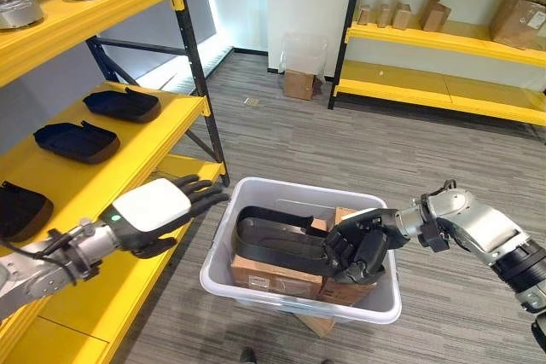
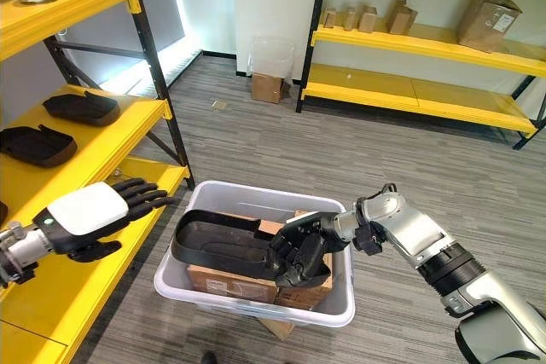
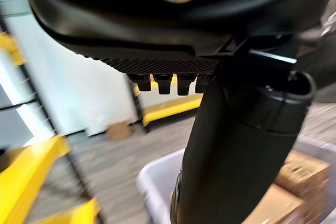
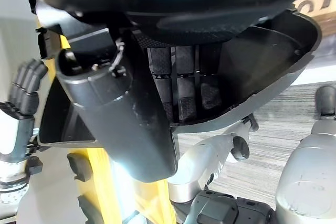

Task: Move parts from the plastic box to the shelf.

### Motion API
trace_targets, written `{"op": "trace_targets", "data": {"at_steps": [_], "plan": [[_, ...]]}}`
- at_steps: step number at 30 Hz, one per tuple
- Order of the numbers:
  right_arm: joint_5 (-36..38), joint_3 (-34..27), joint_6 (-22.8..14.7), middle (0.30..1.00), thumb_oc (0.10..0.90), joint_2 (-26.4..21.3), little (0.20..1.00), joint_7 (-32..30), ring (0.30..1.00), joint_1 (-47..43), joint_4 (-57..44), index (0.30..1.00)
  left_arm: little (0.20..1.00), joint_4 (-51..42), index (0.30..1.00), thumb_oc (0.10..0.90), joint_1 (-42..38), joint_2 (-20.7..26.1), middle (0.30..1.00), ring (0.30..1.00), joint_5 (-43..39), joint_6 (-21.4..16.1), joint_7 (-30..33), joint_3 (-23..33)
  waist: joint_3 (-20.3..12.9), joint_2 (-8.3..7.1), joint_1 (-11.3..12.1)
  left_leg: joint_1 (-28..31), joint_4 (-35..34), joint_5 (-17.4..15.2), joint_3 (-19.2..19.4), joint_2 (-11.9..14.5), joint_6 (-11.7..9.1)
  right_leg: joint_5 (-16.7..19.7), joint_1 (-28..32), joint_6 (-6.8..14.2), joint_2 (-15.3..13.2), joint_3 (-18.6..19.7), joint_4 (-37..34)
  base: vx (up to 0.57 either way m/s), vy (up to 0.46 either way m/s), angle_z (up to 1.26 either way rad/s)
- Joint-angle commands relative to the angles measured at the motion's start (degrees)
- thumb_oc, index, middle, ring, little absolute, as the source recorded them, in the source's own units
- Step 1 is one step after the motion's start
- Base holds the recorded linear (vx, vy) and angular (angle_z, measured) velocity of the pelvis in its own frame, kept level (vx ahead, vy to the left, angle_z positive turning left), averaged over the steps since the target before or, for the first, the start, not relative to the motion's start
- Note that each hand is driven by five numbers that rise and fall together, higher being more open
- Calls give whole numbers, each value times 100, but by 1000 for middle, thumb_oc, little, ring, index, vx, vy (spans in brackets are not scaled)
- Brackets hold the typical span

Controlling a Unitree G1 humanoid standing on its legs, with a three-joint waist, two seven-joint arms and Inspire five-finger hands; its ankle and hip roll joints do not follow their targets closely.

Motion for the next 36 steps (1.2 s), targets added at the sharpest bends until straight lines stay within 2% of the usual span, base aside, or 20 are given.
{"op": "trace_targets", "data": {"at_steps": [1,3,6,10,21,26,28,31,36], "plan": [[297,-301,-451,300,400,10,300,65,300,-616,-143,300,1000,26,1000,900,-290,77,1000,1000,35,-204,1016,719,-362,-33,41,-99,-49,-150,-328,69,40,-75,13,308,-236,-622,417,-9,5,-9],[254,-314,-455,300,400,47,300,82,300,-596,-195,300,1000,-34,1000,900,-321,30,1000,1000,117,-367,1128,712,-367,-38,29,-101,-49,-156,-322,70,41,-79,-1,308,-239,-614,426,-4,0,-2],[249,-275,-477,300,400,98,300,104,300,-655,-256,300,1000,-362,1000,900,-669,-17,1000,1000,-120,-510,916,434,-392,-60,5,-106,-49,-172,-313,61,49,-75,-7,305,-232,-603,418,0,0,0],[270,-165,-384,300,400,237,300,7,300,-786,-359,300,1000,-771,1000,900,-1111,-103,1000,1000,-569,-525,560,-8,-409,-74,4,-105,-49,-179,-322,53,51,-71,-7,297,-230,-586,413,0,0,0],[105,53,31,300,400,585,300,-165,300,-910,-649,300,1000,-1287,1000,900,-1604,-505,1000,1000,-875,-444,667,-337,-413,-95,-3,-101,-49,-180,-344,58,61,-88,-11,275,-225,-539,419,3,0,-1],[128,100,201,300,400,596,300,-306,300,-965,-807,300,1000,-1489,1000,900,-1606,-630,1000,1000,-1178,-623,215,-380,-427,-99,-26,-77,-49,-195,-320,64,51,-48,-4,292,-246,-502,359,8,14,0],[41,67,301,300,400,642,300,-349,300,-893,-883,300,1000,-1613,1000,900,-1590,-693,1000,1000,-1335,-804,-93,-443,-425,-95,-46,-63,-49,-216,-287,67,58,-32,-14,311,-265,-492,348,13,17,0],[33,73,273,300,400,580,300,-390,300,-838,-829,300,1000,-1926,1000,900,-1459,-745,1000,1000,-1586,-896,-567,-532,-423,-100,-32,-56,-49,-228,-268,62,62,9,-11,331,-288,-499,304,0,0,0],[31,27,223,300,400,529,300,-351,300,-834,-824,300,1000,-2051,1000,900,-1344,-806,1000,1000,-1716,-961,-714,-589,-411,-100,-52,-46,-49,-244,-229,51,71,51,-23,360,-307,-478,266,0,0,0]]}}
